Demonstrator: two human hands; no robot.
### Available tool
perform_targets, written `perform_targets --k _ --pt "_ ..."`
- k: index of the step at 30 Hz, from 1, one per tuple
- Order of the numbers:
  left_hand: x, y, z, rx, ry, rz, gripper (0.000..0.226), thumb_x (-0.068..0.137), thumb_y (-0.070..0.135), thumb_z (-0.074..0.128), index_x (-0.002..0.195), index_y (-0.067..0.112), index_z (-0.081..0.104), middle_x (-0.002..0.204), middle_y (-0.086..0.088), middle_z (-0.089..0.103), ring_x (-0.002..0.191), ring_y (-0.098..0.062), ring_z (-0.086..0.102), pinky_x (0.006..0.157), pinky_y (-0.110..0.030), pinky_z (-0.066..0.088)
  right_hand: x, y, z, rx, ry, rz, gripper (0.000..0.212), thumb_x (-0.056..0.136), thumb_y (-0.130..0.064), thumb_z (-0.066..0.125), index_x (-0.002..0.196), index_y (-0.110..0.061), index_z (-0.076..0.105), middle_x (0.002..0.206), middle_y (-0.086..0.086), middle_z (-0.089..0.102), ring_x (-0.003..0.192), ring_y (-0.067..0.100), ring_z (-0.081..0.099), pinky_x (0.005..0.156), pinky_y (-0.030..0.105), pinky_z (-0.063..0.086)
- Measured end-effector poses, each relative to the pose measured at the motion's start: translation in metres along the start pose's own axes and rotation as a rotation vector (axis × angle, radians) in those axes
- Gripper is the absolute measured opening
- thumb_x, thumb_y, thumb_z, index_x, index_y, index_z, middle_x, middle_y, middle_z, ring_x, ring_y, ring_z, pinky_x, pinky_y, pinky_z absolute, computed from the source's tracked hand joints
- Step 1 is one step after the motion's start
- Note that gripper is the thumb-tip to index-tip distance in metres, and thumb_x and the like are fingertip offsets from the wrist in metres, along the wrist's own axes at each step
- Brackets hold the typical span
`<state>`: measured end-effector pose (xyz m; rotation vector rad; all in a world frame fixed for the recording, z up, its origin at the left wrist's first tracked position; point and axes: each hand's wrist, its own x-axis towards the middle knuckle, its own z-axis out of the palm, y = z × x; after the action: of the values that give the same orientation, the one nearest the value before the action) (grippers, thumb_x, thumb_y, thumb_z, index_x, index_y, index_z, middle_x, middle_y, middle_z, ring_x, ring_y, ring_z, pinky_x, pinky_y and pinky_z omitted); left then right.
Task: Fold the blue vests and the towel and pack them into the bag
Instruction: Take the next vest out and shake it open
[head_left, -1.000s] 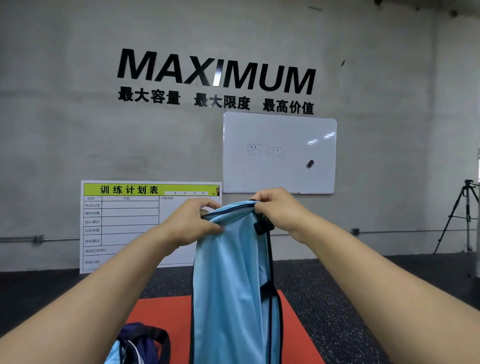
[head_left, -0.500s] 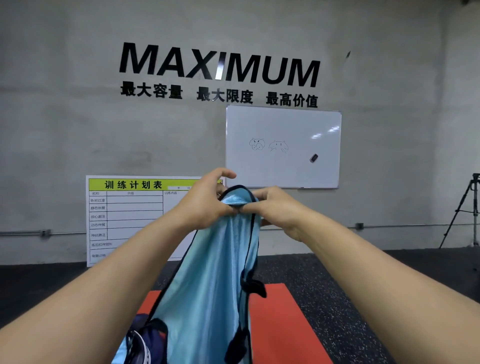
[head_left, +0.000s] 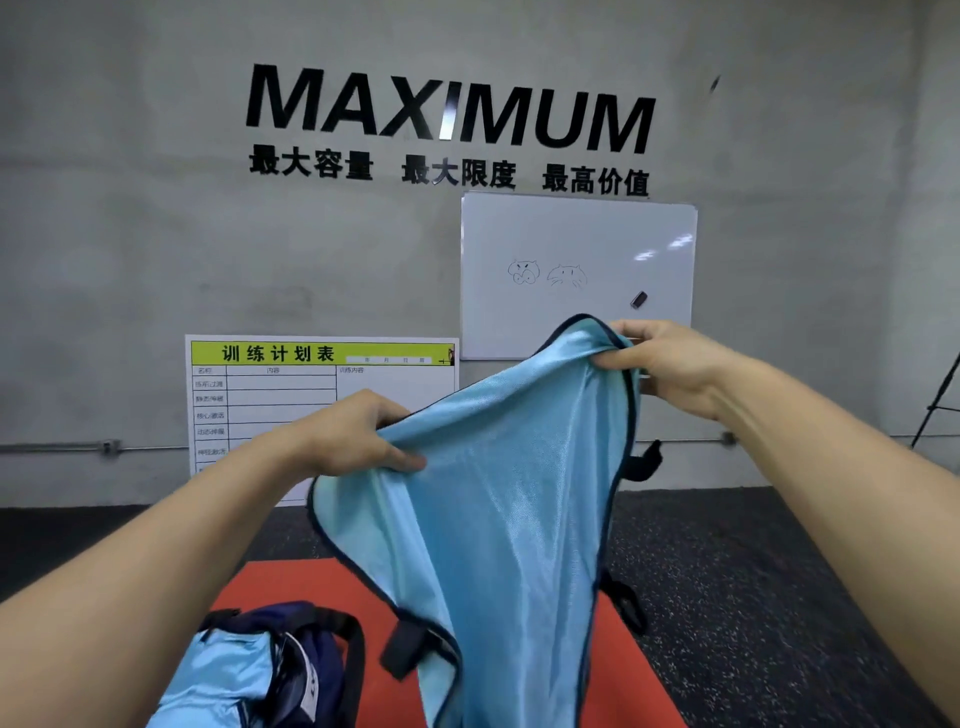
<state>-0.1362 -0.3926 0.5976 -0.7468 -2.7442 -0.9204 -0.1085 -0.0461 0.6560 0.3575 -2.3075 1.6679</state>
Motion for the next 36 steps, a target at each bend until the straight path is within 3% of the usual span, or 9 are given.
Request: perform_targets --k 7,11,15,18,22,26,29,32,36 --pt "-0.018 -0.016 -0.041 -0.074 0.047 -0.029 0.021 0.076 0.029 0.089 0.089 0.018 0.077 0.081 0.000 0.073 0.074 -0.010 0.064 0.067 -0.025 0.044 -0.011 0.013 -0.055 -0.066 -0.172 0.149 0.053 0.071 -0.020 0.091 0.120 -0.012 0.072 0.122 0.013 0.073 0.104 0.023 0.070 0.096 0.037 0.054" --pt "-0.020 -0.025 -0.059 -0.200 0.123 -0.003 0.056 0.056 0.038 0.098 0.105 0.021 0.076 0.099 -0.002 0.077 0.093 -0.016 0.070 0.087 -0.029 0.046 -0.017 0.021 -0.069 0.014 -0.292 0.154 0.076 0.042 -0.035 0.105 0.109 -0.011 0.076 0.116 0.016 0.074 0.098 0.025 0.073 0.079 0.034 0.062" --pt "-0.015 -0.037 -0.068 -0.405 0.250 0.033 0.083 0.046 0.054 0.096 0.119 0.023 0.072 0.107 -0.011 0.076 0.090 -0.019 0.070 0.083 -0.033 0.051 -0.024 0.025 -0.069 0.136 -0.262 0.133 0.057 0.057 -0.025 0.099 0.102 -0.005 0.071 0.100 0.016 0.075 0.078 0.020 0.075 0.063 0.028 0.061" --pt "-0.012 -0.042 -0.068 -0.402 0.288 0.021 0.061 0.066 0.052 0.089 0.120 0.030 0.070 0.083 -0.008 0.072 0.074 -0.026 0.059 0.071 -0.037 0.041 -0.020 0.032 -0.066 0.120 -0.199 0.171 0.015 0.084 -0.021 0.067 0.096 -0.012 0.062 0.056 -0.009 0.054 0.041 0.002 0.041 0.043 0.013 0.029" --pt "0.004 -0.059 -0.059 -0.296 0.337 -0.009 0.022 0.093 0.028 0.070 0.114 0.032 0.064 0.068 -0.007 0.045 0.057 -0.020 0.028 0.048 -0.027 0.022 0.011 0.062 -0.070 0.109 -0.106 0.243 0.033 0.097 -0.012 0.064 0.129 -0.018 0.059 0.065 -0.009 0.035 0.047 0.005 0.020 0.040 0.017 0.020" --pt "0.033 -0.081 -0.038 -0.363 0.302 -0.106 0.006 0.104 0.012 0.054 0.101 0.017 0.054 0.069 -0.005 0.048 0.049 -0.018 0.047 0.041 -0.025 0.031 0.046 0.094 -0.055 0.157 -0.017 0.268 0.039 0.101 0.002 0.053 0.129 -0.025 0.055 0.070 -0.001 0.051 0.050 0.008 0.041 0.040 0.018 0.035" --pt "0.067 -0.100 -0.019 -0.467 0.291 -0.184 0.026 0.106 0.000 0.041 0.084 0.008 0.053 0.083 -0.016 0.065 0.084 -0.032 0.076 0.054 -0.026 0.058 0.079 0.126 -0.040 0.187 -0.011 0.274 0.030 0.103 0.007 0.046 0.098 -0.020 0.058 0.094 0.008 0.062 0.091 0.023 0.076 0.058 0.024 0.059" --pt "0.107 -0.124 -0.001 -0.428 0.344 -0.236 0.039 0.098 -0.014 0.032 0.081 -0.002 0.065 0.092 -0.029 0.072 0.092 -0.032 0.075 0.075 -0.029 0.061 0.117 0.164 -0.022 0.012 0.044 0.274 0.038 0.101 0.010 0.041 0.080 -0.010 0.065 0.107 0.023 0.073 0.102 0.027 0.075 0.072 0.028 0.062" --pt "0.152 -0.146 0.008 -0.376 0.448 -0.214 0.041 0.100 -0.010 0.037 0.099 0.006 0.075 0.107 -0.016 0.074 0.096 -0.025 0.074 0.080 -0.025 0.062 0.159 0.194 0.002 -0.164 0.152 0.180 0.038 0.100 0.010 0.042 0.097 -0.006 0.077 0.113 0.012 0.073 0.095 0.022 0.073 0.079 0.024 0.060"
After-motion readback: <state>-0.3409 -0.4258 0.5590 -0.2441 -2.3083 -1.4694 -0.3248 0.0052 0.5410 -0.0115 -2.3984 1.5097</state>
